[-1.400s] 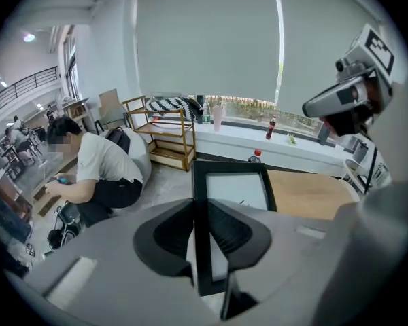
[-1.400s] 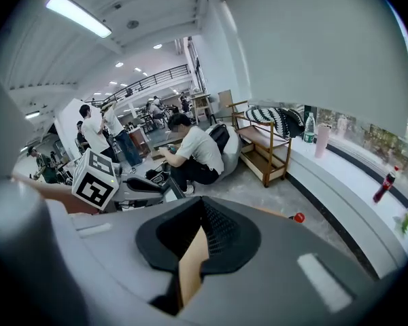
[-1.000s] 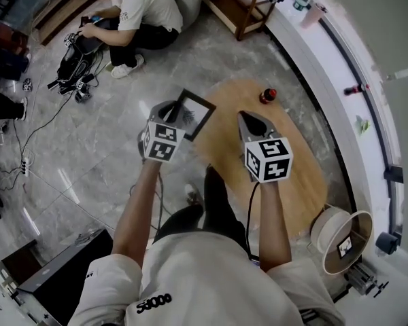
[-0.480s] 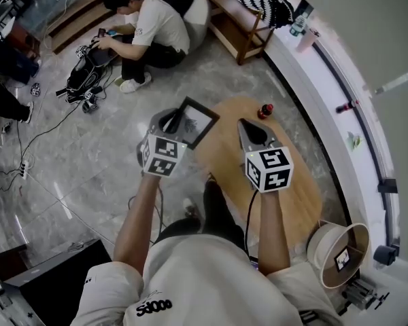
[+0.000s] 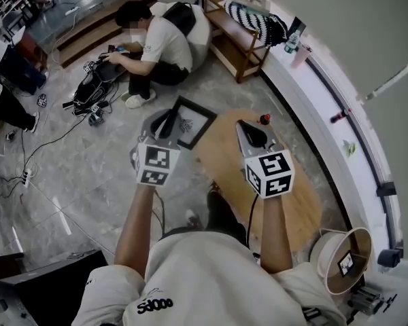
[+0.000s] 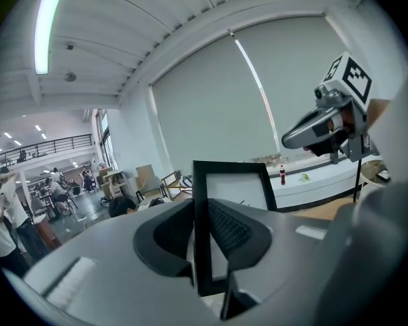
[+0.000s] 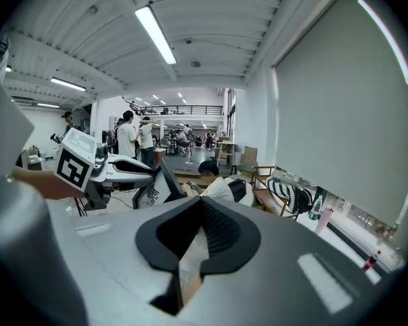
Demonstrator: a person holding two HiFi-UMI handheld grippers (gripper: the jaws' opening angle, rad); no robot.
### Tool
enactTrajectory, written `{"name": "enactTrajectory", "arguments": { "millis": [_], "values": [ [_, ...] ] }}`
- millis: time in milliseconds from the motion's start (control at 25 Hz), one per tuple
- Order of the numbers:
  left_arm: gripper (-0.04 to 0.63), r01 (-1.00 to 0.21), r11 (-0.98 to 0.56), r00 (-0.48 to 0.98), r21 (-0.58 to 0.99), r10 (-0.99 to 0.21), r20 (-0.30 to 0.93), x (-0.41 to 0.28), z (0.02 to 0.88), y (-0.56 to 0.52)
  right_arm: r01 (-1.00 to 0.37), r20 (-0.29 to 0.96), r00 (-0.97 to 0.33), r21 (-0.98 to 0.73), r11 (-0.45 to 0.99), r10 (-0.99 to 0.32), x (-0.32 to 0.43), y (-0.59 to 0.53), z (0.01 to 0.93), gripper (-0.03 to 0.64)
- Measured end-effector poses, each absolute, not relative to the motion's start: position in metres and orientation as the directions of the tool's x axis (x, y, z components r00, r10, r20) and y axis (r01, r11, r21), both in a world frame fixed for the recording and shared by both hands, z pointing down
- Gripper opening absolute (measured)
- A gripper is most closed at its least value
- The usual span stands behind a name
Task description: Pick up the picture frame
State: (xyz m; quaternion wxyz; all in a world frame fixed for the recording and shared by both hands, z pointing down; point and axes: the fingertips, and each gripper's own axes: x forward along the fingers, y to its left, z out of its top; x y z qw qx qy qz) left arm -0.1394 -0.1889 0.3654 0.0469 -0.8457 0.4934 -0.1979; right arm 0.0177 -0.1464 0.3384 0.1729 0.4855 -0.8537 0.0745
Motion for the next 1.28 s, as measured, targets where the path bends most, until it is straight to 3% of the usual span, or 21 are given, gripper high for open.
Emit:
{"name": "enactTrajectory", "arguments": {
  "millis": [680, 1280],
  "values": [
    [0.074, -0.850, -0.382, 0.390, -0.363, -0.919, 0.055, -0.184, 0.242, -0.122, -0.814, 0.196, -0.526, 0.166, 0.556, -0.828, -0.016, -0.103, 0.241, 0.003],
    [0.074, -0.856, -0.316, 0.372, -0.409, -0.926, -0.063, -0.183, 0.192, -0.084, -0.793, 0.138, -0.549, 0.225, 0.565, -0.825, -0.013, -0.081, 0.210, 0.002]
  ]
}}
